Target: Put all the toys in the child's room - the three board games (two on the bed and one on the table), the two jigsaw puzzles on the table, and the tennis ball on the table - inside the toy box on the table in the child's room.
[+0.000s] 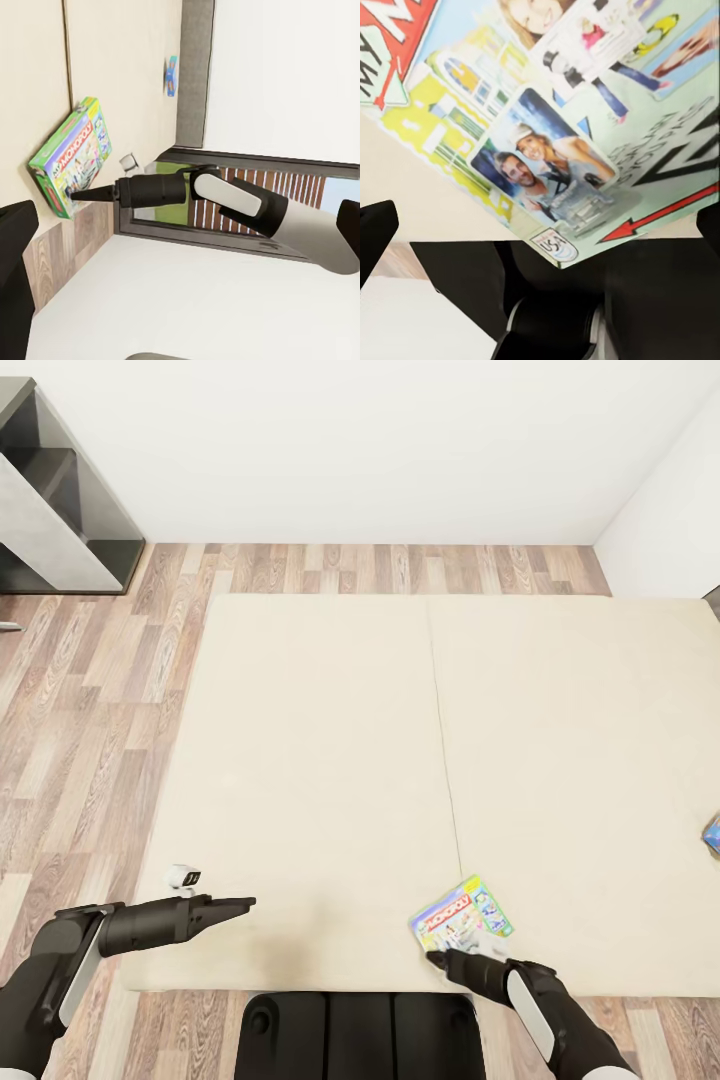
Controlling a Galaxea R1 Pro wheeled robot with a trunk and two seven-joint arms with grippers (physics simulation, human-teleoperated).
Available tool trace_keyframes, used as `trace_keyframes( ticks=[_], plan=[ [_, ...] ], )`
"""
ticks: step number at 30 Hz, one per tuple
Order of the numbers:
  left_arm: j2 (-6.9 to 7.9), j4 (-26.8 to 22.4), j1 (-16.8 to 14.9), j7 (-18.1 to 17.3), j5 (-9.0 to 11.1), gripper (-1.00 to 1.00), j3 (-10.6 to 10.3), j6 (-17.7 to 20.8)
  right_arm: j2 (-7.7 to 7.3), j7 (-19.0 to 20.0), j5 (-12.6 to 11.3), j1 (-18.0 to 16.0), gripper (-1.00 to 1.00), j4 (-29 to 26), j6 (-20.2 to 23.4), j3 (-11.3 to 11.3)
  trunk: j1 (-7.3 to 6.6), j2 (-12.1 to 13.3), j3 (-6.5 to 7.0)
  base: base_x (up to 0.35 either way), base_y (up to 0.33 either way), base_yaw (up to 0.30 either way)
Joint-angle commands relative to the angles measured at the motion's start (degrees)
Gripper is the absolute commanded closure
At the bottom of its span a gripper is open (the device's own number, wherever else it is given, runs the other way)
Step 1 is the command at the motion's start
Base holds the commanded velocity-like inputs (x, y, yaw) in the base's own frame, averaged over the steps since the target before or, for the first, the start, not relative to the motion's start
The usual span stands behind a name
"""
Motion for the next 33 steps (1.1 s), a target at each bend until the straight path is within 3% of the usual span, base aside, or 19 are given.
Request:
trace_keyframes(
  ticks=[1, 15, 33],
  plan=[
    [0.02, -0.02, -0.01, -0.21, -0.02, -1.0, -0.01, 0.61, 0.12, 0.15, -0.18, 0.0, -1.0, -0.12, 0.38, -0.15, 0.03, -0.08, -0.06, 0.0, 0.0, 0.0],
    [0.05, -0.02, -0.01, -0.21, -0.02, -1.0, 0.01, 0.61, 1.27, 0.25, -0.1, -0.05, -1.0, -0.45, 0.46, -0.06, 0.03, -0.08, -0.06, 0.0, 0.0, 0.0],
    [0.1, -0.02, -0.01, -0.21, -0.02, -1.0, -0.01, 0.61, 1.4, 0.25, -0.11, -0.05, -1.0, -0.98, 0.47, -0.06, 0.03, -0.08, -0.06, 0.0, 0.0, 0.0]
  ],
)
